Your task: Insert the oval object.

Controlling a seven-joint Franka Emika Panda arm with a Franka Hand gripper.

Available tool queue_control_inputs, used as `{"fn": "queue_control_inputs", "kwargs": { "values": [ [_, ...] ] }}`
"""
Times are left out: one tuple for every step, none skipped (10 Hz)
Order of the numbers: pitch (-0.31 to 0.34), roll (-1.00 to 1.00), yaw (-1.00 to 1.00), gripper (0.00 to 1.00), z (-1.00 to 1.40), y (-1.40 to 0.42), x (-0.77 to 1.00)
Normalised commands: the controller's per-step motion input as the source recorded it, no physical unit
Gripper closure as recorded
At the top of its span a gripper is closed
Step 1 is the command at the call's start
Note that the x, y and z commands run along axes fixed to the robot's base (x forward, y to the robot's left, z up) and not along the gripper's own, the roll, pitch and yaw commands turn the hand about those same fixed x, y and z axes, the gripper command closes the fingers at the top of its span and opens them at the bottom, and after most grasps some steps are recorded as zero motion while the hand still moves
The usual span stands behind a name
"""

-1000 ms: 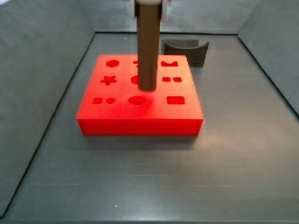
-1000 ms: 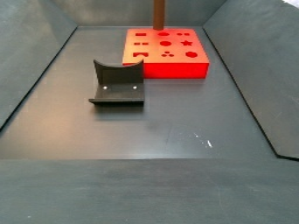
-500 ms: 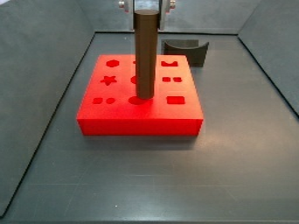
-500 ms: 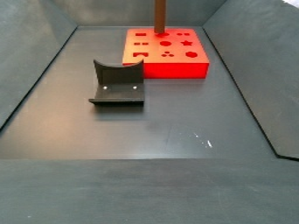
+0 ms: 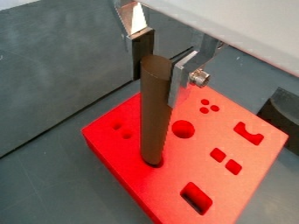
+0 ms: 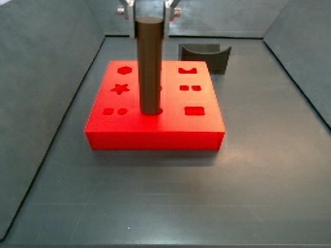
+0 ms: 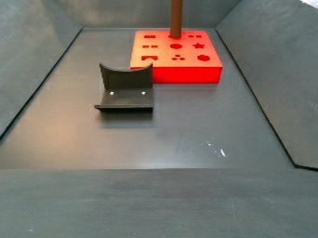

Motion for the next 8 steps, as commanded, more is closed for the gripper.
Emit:
{"fn": "queue_control_inputs", "kwargs": {
  "values": [
    [-0.011,-0.03,0.00,1.00,-0.13,0.00,0.12],
    [-0.009,0.00,0.00,1.00,-0.17,0.00,0.27],
    [0.000,0.00,0.00,1.00,-0.18,0.00,0.33],
    [0.000,0.00,0.00,1.00,-0.19,0.00,0.14],
    [0.000,0.00,0.00,1.00,-0.20,0.00,0.07],
    [0.000,0.00,0.00,1.00,0.00,-0.03,0.00],
    [-0.041,0.00,0.00,1.00,-0.62,0.00,0.00],
    [-0.116,0.00,0.00,1.00,-0.97,-0.03,-0.03]
  ]
}}
